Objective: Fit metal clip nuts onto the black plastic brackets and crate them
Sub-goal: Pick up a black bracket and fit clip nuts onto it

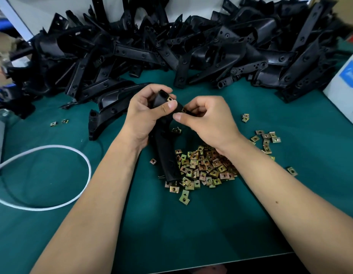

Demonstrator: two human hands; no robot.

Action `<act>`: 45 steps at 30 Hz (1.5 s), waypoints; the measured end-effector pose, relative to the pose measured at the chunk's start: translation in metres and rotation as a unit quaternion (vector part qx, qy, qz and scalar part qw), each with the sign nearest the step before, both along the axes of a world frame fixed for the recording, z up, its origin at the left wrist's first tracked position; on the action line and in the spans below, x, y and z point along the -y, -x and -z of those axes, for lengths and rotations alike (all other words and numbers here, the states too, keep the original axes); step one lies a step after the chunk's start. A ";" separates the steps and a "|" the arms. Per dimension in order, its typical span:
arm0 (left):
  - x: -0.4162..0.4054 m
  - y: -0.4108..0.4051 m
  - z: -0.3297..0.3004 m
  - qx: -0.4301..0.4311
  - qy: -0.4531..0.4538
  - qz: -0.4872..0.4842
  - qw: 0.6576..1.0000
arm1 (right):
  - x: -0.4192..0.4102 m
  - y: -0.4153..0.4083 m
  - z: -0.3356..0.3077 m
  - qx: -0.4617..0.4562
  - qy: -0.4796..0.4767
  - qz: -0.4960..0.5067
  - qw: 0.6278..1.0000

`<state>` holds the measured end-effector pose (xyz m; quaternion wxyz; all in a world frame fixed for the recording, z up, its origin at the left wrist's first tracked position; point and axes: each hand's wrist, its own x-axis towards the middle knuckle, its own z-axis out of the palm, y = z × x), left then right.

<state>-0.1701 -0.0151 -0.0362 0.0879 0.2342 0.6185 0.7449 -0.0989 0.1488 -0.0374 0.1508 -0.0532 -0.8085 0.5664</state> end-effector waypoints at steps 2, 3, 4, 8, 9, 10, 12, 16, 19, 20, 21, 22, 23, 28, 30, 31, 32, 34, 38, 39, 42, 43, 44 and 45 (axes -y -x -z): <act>0.001 -0.001 -0.002 0.020 -0.009 0.005 1.000 | -0.001 -0.001 -0.004 0.006 0.015 -0.017 1.000; 0.000 -0.001 -0.003 0.025 -0.012 0.005 1.000 | -0.002 -0.002 -0.007 0.004 0.019 -0.020 1.000; -0.001 -0.002 -0.003 0.028 -0.013 -0.001 1.000 | -0.003 -0.003 -0.008 0.001 0.022 -0.020 1.000; -0.006 -0.006 0.000 0.077 -0.031 -0.022 0.996 | -0.005 -0.006 -0.009 -0.013 0.010 0.009 1.000; -0.006 -0.007 0.001 0.100 -0.045 -0.017 0.994 | -0.006 -0.006 -0.008 -0.011 0.010 0.017 1.000; -0.004 -0.007 0.001 0.115 -0.056 -0.008 0.992 | -0.006 -0.007 -0.007 -0.009 0.012 0.021 1.000; 0.001 -0.005 0.003 0.114 -0.062 0.023 0.991 | -0.005 -0.007 -0.006 -0.006 0.013 0.017 1.000; 0.009 0.000 0.002 0.088 -0.070 0.070 0.991 | -0.002 -0.008 -0.006 -0.013 0.010 0.001 1.000; 0.011 0.002 0.002 0.076 -0.074 0.079 0.991 | -0.001 -0.008 -0.008 -0.012 0.007 -0.003 1.000; 0.012 0.003 0.003 0.070 -0.073 0.077 0.992 | -0.001 -0.008 -0.008 -0.011 0.006 -0.004 1.000; 0.012 0.004 0.004 0.065 -0.073 0.075 0.992 | -0.001 -0.008 -0.008 -0.012 0.004 -0.003 1.000; 0.012 0.005 0.004 0.060 -0.073 0.075 0.993 | 0.000 -0.008 -0.008 -0.013 0.002 -0.002 1.000; 0.012 0.005 0.004 0.057 -0.073 0.075 0.993 | 0.001 -0.008 -0.008 -0.016 0.000 -0.002 1.000; 0.010 0.005 0.005 0.066 -0.084 0.070 0.992 | 0.003 -0.008 -0.010 -0.049 -0.029 0.014 0.998; 0.010 0.005 0.005 0.082 -0.085 0.078 0.990 | 0.006 -0.009 -0.010 -0.074 -0.045 0.022 0.996; 0.011 0.005 0.004 0.092 -0.083 0.082 0.989 | 0.008 -0.009 -0.010 -0.086 -0.053 0.028 0.995; 0.011 0.005 0.004 0.098 -0.083 0.088 0.988 | 0.009 -0.010 -0.010 -0.097 -0.059 0.033 0.993; 0.012 0.003 0.003 0.107 -0.082 0.104 0.985 | 0.011 -0.012 -0.009 -0.113 -0.069 0.043 0.990; 0.010 -0.005 -0.006 0.115 -0.063 0.125 0.983 | 0.011 -0.015 -0.016 -0.119 -0.090 0.046 0.988; 0.008 -0.008 -0.008 0.118 -0.064 0.125 0.983 | 0.009 -0.017 -0.019 -0.115 -0.097 0.044 0.988; -0.007 -0.016 -0.020 0.100 -0.051 0.111 0.987 | -0.007 -0.024 -0.032 -0.097 -0.092 0.041 0.990; -0.018 -0.019 -0.026 0.089 -0.036 0.107 0.990 | -0.016 -0.030 -0.037 -0.090 -0.084 0.046 0.991; -0.029 -0.023 -0.033 0.077 -0.022 0.106 0.991 | -0.023 -0.035 -0.041 -0.084 -0.078 0.052 0.992; -0.045 -0.029 -0.040 0.068 -0.009 0.111 0.992 | -0.034 -0.044 -0.045 -0.081 -0.072 0.068 0.992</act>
